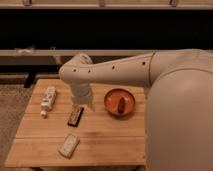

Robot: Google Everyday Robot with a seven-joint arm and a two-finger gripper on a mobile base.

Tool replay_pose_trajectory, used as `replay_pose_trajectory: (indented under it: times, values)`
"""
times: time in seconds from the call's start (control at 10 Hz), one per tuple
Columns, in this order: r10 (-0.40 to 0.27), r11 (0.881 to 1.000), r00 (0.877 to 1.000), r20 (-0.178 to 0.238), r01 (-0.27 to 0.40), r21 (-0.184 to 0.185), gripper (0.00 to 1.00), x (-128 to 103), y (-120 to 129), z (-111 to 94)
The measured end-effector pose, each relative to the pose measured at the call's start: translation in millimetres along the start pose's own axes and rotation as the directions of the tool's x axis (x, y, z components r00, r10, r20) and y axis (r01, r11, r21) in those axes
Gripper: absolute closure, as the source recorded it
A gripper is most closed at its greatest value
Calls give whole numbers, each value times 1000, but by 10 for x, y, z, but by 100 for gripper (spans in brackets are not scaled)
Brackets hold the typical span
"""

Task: Move the arm in a circular motion

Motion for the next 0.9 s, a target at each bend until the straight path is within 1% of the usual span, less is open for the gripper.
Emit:
replay_pose_trajectory:
  times: [0.1,0.2,0.4,0.6,0.8,0.9]
  values:
    - [-10,1000,1000,6,10,6,35,2,12,-13]
    - [-35,999,999,10,34,10,35,60,82,-30]
    - [-94,996,995,30,94,9,35,303,246,-67]
    - [-170,985,984,49,170,0,35,808,493,-114]
    - [-216,976,975,58,216,-5,35,1240,554,-149]
    - [-224,974,972,63,225,-12,35,1510,495,-174]
